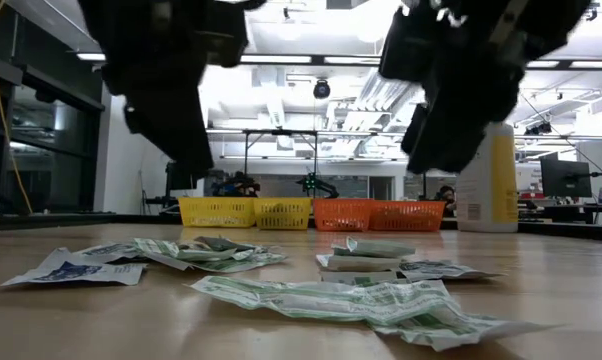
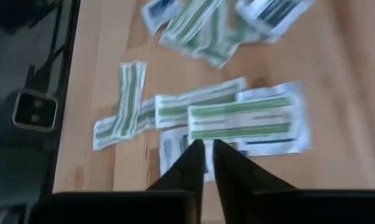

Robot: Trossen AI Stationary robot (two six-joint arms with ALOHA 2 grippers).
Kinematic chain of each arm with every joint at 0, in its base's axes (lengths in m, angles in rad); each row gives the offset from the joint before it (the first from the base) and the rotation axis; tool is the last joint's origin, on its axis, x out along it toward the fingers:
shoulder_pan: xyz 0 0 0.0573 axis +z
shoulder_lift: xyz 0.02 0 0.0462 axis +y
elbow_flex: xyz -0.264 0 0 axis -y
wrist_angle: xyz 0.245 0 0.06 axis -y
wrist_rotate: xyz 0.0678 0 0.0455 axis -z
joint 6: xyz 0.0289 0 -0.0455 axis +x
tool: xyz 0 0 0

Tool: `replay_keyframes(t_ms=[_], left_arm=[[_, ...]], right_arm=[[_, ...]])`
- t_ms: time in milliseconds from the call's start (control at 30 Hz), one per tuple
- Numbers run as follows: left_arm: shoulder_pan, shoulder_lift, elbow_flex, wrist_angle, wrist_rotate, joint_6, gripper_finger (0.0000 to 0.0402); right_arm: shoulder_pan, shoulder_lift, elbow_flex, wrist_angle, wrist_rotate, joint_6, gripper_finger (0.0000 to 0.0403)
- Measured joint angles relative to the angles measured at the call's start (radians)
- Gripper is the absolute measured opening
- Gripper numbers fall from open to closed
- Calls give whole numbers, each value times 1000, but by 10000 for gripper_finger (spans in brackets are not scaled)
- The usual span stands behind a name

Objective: Pick & Place First Aid Supplies
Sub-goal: Put the green pad into the right orange bin

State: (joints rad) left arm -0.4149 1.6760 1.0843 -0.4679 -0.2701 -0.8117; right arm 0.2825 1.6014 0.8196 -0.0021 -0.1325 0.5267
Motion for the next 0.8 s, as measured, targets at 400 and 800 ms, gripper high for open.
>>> replay_keyframes(t_ms=[400, 800], left_arm=[[-85, 0, 0, -72, -54, -133, 119], [-83, 0, 0, -83, -58, -140, 119]], right_arm=[[-7, 190, 95, 79, 69, -136, 160], [-21, 192, 98, 43, 179, -306, 146]])
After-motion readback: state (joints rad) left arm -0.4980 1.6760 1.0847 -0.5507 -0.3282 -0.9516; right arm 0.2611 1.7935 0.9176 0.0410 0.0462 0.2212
